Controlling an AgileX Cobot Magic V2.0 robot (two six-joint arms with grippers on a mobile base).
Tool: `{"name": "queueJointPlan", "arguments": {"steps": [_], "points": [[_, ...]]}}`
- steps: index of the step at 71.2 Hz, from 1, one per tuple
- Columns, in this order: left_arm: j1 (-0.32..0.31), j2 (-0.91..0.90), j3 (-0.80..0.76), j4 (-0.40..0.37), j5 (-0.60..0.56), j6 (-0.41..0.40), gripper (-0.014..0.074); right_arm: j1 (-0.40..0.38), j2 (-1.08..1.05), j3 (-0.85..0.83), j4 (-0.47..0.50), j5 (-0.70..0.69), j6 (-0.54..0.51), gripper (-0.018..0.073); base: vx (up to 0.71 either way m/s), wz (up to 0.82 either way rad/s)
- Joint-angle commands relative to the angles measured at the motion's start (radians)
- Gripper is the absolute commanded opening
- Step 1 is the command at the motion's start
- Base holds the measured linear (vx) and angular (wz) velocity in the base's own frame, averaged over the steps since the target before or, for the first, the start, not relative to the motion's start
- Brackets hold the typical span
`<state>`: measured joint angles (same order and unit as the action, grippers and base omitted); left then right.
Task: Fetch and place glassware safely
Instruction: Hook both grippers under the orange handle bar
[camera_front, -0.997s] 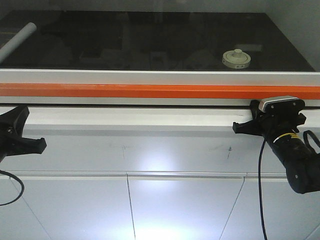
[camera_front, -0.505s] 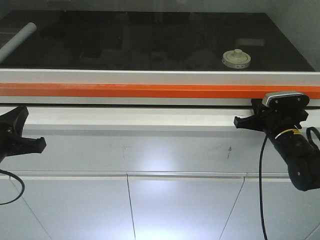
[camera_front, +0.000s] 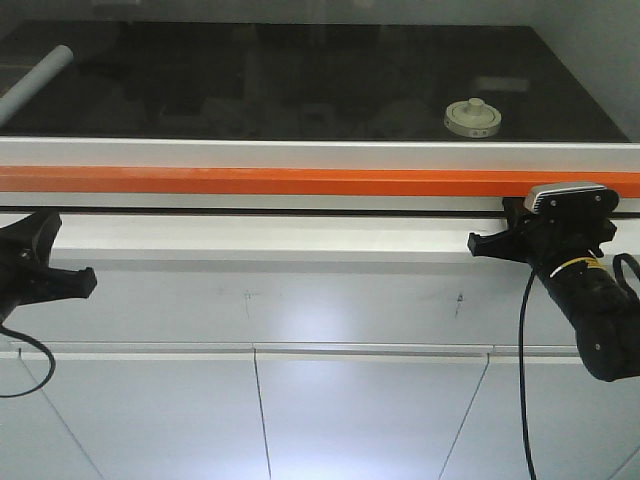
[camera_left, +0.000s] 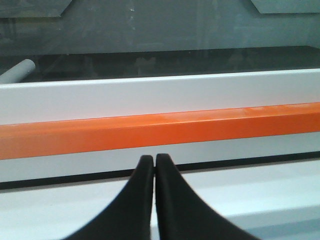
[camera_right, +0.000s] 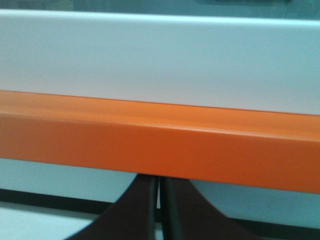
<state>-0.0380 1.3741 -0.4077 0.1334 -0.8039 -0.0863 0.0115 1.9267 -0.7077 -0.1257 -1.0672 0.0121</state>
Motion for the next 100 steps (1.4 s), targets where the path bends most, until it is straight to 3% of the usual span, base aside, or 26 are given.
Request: {"name": "queueJointPlan", "arguments": {"steps": [1, 8, 27, 45, 59, 71, 100], "points": [[0.003, 0.039, -0.077, -0.016, -0.074, 0.002, -0.0007, -0.007, -0.061, -0.056, 0.035, -0.131, -0.001, -0.0003, 0.00, 0.00], [0.003, 0.096, -0.131, -0.017, -0.074, 0.002, -0.0007, -0.007, -0.061, -0.056, 0.035, -0.131, -0.001, -0.0003, 0.00, 0.00], [0.003, 0.218, -0.217, -0.110, -0.075, 0.024, -0.0007, -0.007, -0.061, -0.056, 0.035, -0.131, -0.001, -0.0003, 0.00, 0.00], [0.003, 0.283, -0.246, -0.110, -0.086, 0.026, -0.0007, -0.007, -0.061, -0.056, 0.035, -0.131, -0.001, -0.0003, 0.00, 0.00], [0.003, 0.323, -0.246, -0.111, -0.095, 0.086, -0.0007, -0.007, -0.061, -0.056, 0.035, -0.131, -0.001, -0.0003, 0.00, 0.00], [0.003, 0.361, -0.264, -0.158, -0.146, 0.086, -0.0007, -0.007, -0.061, -0.056, 0.035, -0.131, -0.001, -0.0003, 0.00, 0.00], [0.003, 0.419, -0.395, -0.161, -0.084, 0.103, -0.0007, -0.007, -0.061, -0.056, 0.035, -0.131, -0.001, -0.0003, 0.00, 0.00]]}}
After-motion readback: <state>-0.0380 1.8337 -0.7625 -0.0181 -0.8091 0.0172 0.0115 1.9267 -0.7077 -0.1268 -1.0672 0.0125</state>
